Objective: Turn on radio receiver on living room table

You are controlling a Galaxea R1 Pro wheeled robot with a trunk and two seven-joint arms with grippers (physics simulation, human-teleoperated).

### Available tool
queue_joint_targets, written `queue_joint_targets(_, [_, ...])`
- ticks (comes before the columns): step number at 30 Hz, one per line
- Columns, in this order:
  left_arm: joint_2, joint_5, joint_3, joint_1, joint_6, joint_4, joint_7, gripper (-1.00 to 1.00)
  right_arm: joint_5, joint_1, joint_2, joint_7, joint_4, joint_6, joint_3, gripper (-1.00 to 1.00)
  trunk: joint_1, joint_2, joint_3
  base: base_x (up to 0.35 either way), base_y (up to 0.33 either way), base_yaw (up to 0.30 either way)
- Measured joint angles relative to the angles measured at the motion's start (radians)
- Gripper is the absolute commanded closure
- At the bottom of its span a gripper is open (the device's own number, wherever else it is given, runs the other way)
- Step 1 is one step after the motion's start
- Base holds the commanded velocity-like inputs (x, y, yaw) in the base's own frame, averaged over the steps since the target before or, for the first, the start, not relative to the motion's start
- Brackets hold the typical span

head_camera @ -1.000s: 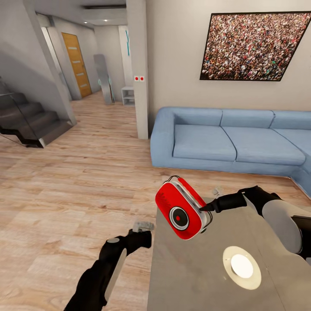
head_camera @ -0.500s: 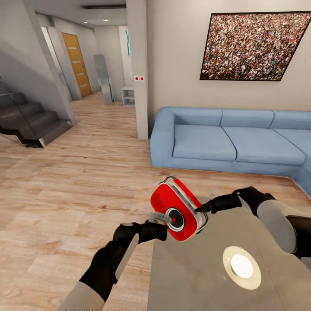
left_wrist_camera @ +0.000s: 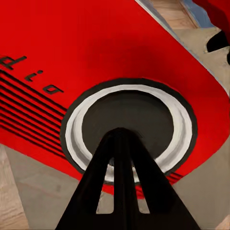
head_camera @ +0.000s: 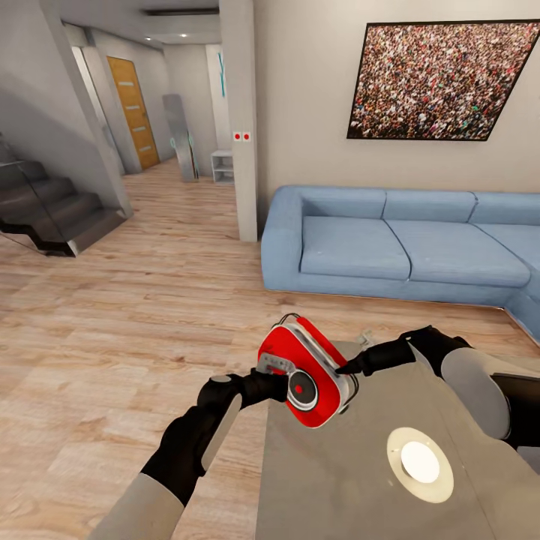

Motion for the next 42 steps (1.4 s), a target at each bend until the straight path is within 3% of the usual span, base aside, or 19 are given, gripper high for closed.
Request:
queue_joint_targets(4, [0.0, 0.0, 0.009, -0.001, -0.066, 0.047, 0.03, 1.0, 0.0, 0.0, 0.0, 0.003, 0.0, 0.002, 0.003, 1.0, 0.0, 0.0, 0.0, 0.0, 0.0, 0.0])
queue_joint_targets(8, [0.0, 0.002, 0.01, -0.002, -0.078, 0.071, 0.033, 1.0, -0.002, 0.0, 0.003, 0.005, 0.0, 0.004, 0.001, 1.0, 0.0, 0.0, 0.0, 0.0, 0.0, 0.0])
queue_joint_targets(14, [0.0, 0.006, 0.009, -0.002, -0.103, 0.102, 0.03, 1.0, -0.005, 0.0, 0.034, 0.005, 0.0, 0.005, -0.002, 1.0, 0.0, 0.0, 0.0, 0.0, 0.0, 0.0])
queue_joint_targets(17, [0.0, 0.04, 0.008, -0.002, -0.142, 0.125, 0.028, 1.0, -0.006, 0.0, 0.052, 0.004, 0.008, 0.006, -0.002, 1.0, 0.0, 0.0, 0.0, 0.0, 0.0, 0.0])
queue_joint_targets(32, [0.0, 0.063, 0.007, -0.003, -0.151, 0.169, -0.003, 1.0, 0.001, 0.0, 0.067, -0.009, 0.016, 0.007, 0.033, 1.0, 0.0, 0.0, 0.0, 0.0, 0.0, 0.0])
queue_joint_targets(40, [0.0, 0.063, 0.007, -0.011, -0.155, 0.259, -0.009, 1.0, 0.001, 0.0, 0.067, -0.018, 0.016, 0.007, 0.044, 1.0, 0.0, 0.0, 0.0, 0.0, 0.0, 0.0])
queue_joint_targets(42, [0.0, 0.062, 0.008, -0.012, -0.183, 0.305, -0.008, 1.0, 0.001, 0.0, 0.067, -0.023, 0.016, 0.007, 0.042, 1.0, 0.0, 0.0, 0.0, 0.0, 0.0, 0.0])
